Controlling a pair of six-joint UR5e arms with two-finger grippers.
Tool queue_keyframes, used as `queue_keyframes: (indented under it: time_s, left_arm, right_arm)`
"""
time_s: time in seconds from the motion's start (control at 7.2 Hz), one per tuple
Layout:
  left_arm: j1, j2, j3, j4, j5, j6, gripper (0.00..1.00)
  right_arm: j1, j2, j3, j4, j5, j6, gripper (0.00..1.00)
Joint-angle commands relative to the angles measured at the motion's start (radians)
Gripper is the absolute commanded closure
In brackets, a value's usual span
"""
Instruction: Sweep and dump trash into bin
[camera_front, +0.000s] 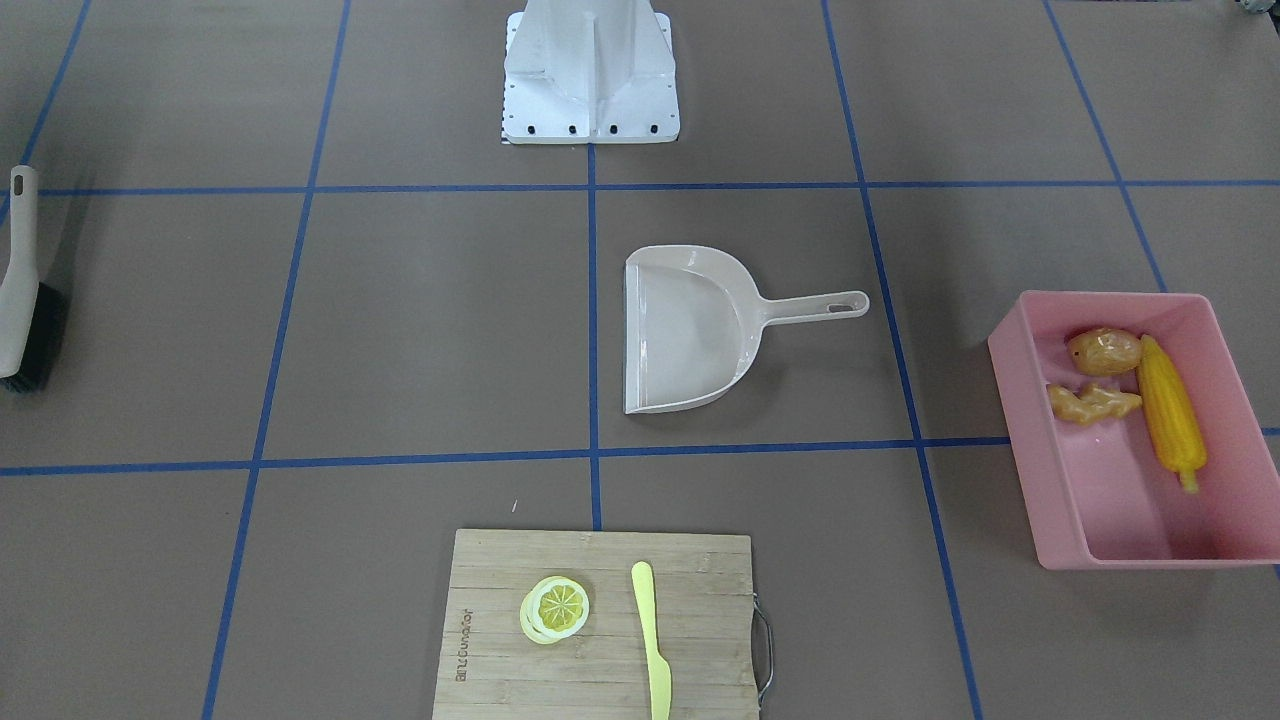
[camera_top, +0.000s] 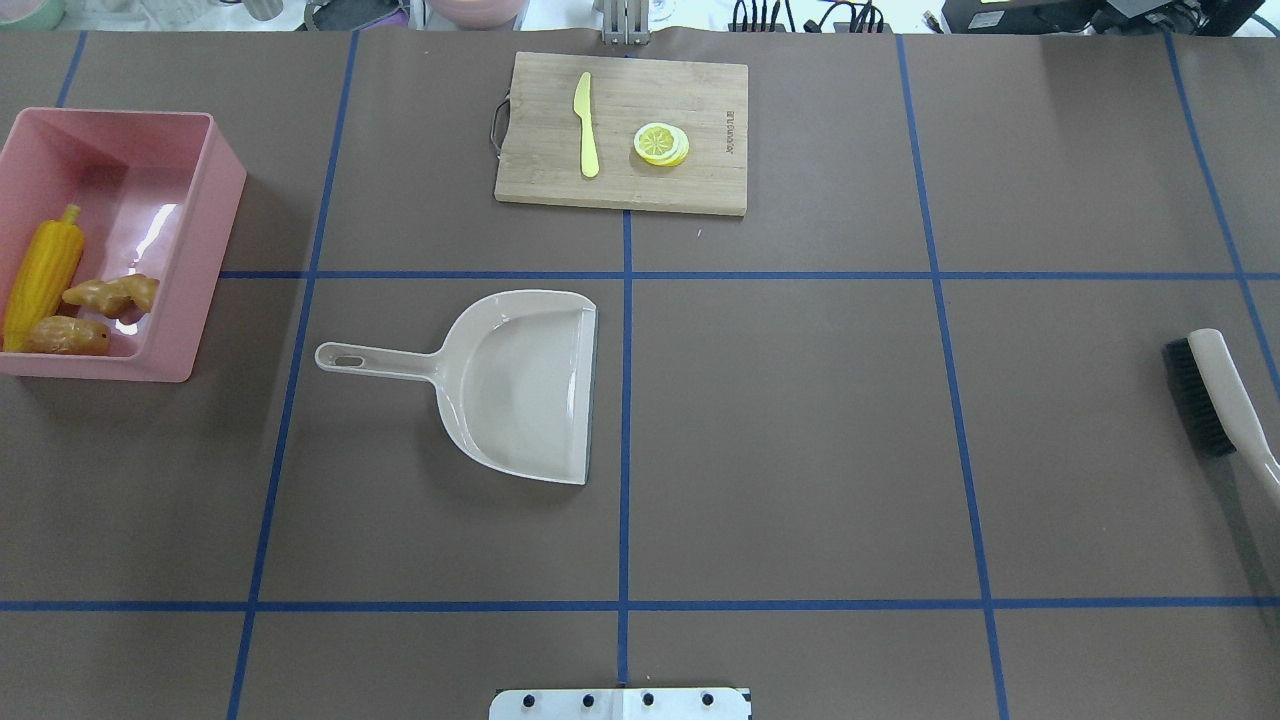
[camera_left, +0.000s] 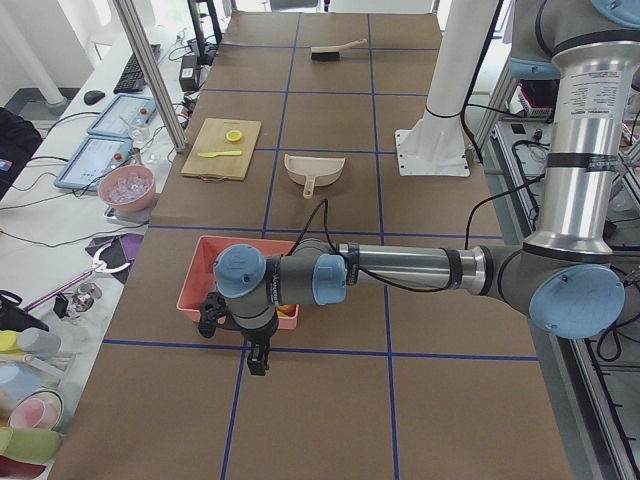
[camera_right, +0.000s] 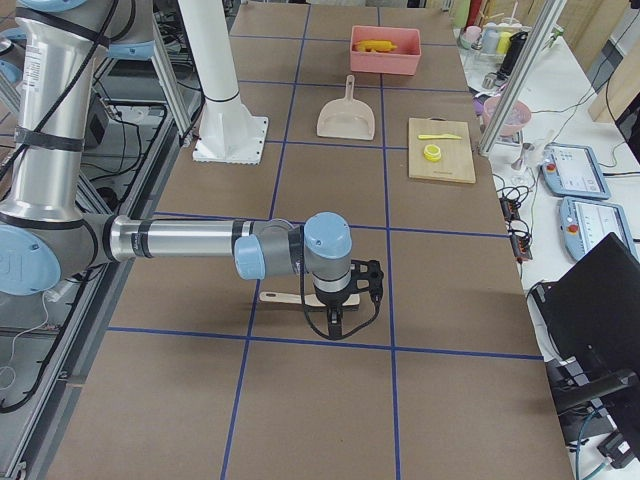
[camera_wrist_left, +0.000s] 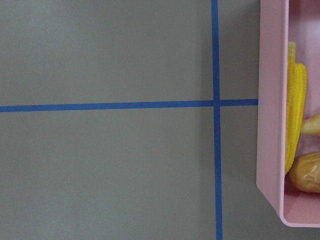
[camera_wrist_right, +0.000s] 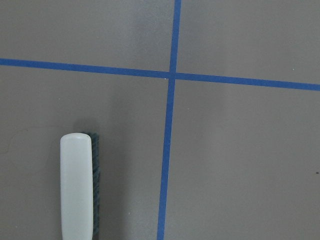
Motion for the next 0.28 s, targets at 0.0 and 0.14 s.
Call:
queue_keyframes:
  time_s: [0.0, 0.14]
  left_arm:
    - [0.000, 0.000, 0.000, -0.002, 0.000, 0.000, 0.01]
    - [0.000, 0.000, 0.000, 0.000, 0.000, 0.000, 0.01]
  right_arm:
    - [0.001, 0.001, 0.001, 0.000, 0.000, 0.000, 0.00]
    - [0.000, 0.001, 0.001, 0.000, -0.002, 0.000, 0.00]
